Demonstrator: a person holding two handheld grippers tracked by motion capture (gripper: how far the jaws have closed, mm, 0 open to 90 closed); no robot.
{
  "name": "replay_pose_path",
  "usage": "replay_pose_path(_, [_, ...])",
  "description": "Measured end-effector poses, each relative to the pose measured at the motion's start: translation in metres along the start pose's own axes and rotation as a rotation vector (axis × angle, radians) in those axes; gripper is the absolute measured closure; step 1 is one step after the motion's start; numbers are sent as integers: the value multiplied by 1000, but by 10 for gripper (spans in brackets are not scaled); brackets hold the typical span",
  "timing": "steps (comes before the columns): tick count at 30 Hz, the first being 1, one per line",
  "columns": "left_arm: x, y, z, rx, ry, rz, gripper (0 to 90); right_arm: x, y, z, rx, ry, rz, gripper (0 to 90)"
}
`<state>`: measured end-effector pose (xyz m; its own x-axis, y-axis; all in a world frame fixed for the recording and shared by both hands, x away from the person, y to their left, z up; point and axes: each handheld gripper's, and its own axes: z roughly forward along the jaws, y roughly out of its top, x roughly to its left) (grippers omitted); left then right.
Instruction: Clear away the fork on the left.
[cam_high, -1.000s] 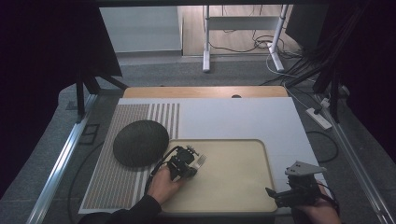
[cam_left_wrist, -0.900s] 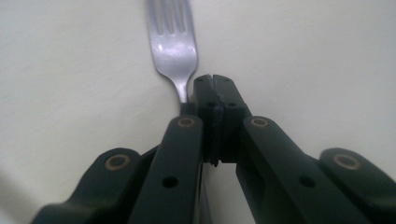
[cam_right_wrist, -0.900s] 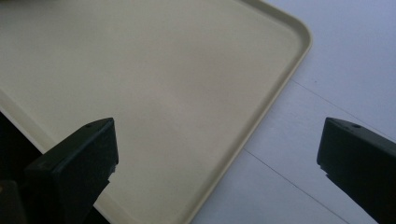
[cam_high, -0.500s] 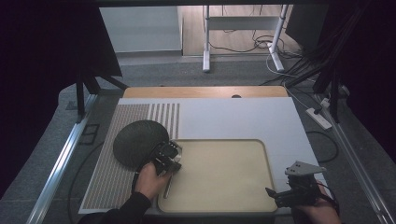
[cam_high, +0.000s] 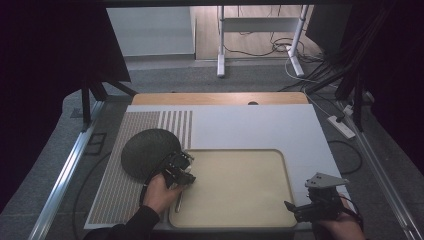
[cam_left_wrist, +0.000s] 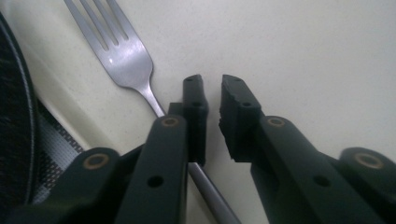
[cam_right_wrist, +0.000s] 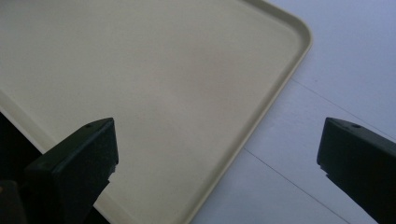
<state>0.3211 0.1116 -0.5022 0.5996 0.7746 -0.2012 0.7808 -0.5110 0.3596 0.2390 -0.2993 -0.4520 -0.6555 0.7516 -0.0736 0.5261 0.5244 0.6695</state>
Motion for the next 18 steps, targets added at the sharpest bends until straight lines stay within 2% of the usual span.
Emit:
replay_pose_path(1, [0, 0, -1, -8, -1, 7, 770, 0, 0, 0, 0, 0, 0, 0])
replay_pose_path(2, [0, 0, -4, -22, -1, 18, 700, 0, 0, 0, 0, 0, 0, 0])
replay_pose_path(6, [5, -3, -10, -65, 7, 28, 570, 0, 0, 0, 0, 0, 0, 0])
replay_pose_path(8, [9, -4, -11, -94, -4, 39, 524, 0, 0, 0, 0, 0, -1, 0])
replay_pose_path(13, [12, -4, -11, -148, -15, 48, 316, 0, 0, 0, 1, -1, -2, 0])
replay_pose_path(16, [14, -4, -10, -150, -17, 65, 218, 0, 0, 0, 1, 0, -4, 0])
replay_pose_path(18, [15, -4, -9, -156, -26, 60, 199, 0, 0, 0, 0, -1, -4, 0])
